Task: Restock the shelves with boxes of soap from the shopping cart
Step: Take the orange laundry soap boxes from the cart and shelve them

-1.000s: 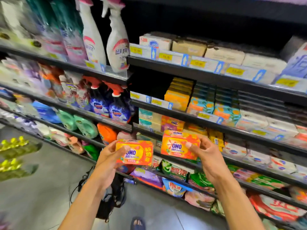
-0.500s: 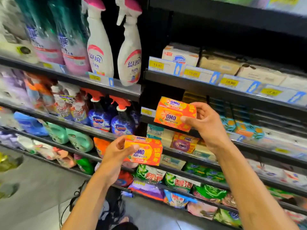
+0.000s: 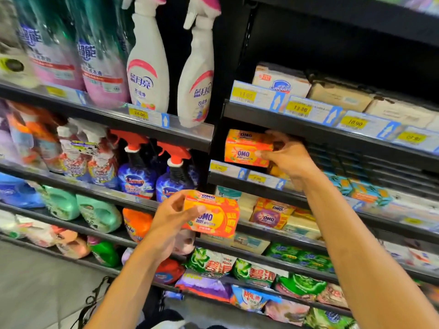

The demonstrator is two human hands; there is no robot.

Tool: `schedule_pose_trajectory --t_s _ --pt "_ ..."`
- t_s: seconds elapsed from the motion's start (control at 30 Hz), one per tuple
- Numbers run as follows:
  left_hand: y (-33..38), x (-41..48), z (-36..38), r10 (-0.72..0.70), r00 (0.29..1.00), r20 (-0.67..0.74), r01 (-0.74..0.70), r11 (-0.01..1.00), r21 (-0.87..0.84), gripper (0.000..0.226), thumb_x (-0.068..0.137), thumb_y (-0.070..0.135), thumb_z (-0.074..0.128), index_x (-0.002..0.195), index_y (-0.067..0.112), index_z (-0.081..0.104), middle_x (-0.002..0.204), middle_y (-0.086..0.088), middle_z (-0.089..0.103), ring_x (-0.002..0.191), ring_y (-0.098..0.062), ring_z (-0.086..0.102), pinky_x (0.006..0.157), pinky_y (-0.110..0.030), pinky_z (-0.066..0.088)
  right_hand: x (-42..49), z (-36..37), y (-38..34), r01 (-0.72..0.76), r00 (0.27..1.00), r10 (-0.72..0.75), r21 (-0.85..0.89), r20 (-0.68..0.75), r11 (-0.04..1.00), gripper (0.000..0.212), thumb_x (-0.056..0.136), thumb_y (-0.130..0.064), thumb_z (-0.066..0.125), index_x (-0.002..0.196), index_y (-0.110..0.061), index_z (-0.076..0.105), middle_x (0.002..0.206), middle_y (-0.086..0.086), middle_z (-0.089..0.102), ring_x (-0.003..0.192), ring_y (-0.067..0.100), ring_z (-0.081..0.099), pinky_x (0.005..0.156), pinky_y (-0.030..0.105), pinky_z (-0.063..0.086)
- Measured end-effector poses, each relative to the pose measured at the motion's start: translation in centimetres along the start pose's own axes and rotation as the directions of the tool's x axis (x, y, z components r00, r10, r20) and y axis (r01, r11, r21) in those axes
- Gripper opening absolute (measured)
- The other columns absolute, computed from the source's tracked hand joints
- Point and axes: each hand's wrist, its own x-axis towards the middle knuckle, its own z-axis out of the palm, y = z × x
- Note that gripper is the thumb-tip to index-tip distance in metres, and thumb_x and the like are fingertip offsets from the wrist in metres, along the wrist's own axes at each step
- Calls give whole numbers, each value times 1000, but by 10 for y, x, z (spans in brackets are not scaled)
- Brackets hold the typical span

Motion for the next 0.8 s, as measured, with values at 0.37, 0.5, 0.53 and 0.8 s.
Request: schedule_pose_trajectory --t_s 0.37,0.5,0.53,0.8 --pt "-5 21 -13 40 999 25 -40 999 14 61 59 35 87 114 16 68 110 -13 75 104 -31 71 88 -41 54 60 8 -11 39 982 17 -289 189 957 56 89 -16 79 139 -6 54 139 12 58 132 27 53 102 24 41" --pt "-7 29 -14 66 997 44 -67 998 8 63 59 33 88 115 13 68 112 -17 73 105 -33 70 91 -44 53 77 6 -10 91 966 2 -348 258 933 52 96 -5 67 144 1 48 140 11 52 131 20 45 80 3 36" --pt "-6 31 -14 72 996 53 -72 997 8 64 58 35 90 114 13 68 112 -17 73 105 -33 70 90 -43 53 81 5 -11 99 964 -1 -353 267 931 52 97 -5 66 144 1 47 143 13 51 135 23 45 80 5 34" --pt "-13 42 -14 145 987 69 -146 989 -1 58 58 35 90 110 18 71 112 -17 73 106 -35 70 95 -48 53 121 7 9 94 961 44 -475 271 875 51 95 -13 70 141 -2 52 144 17 54 136 33 48 85 16 35"
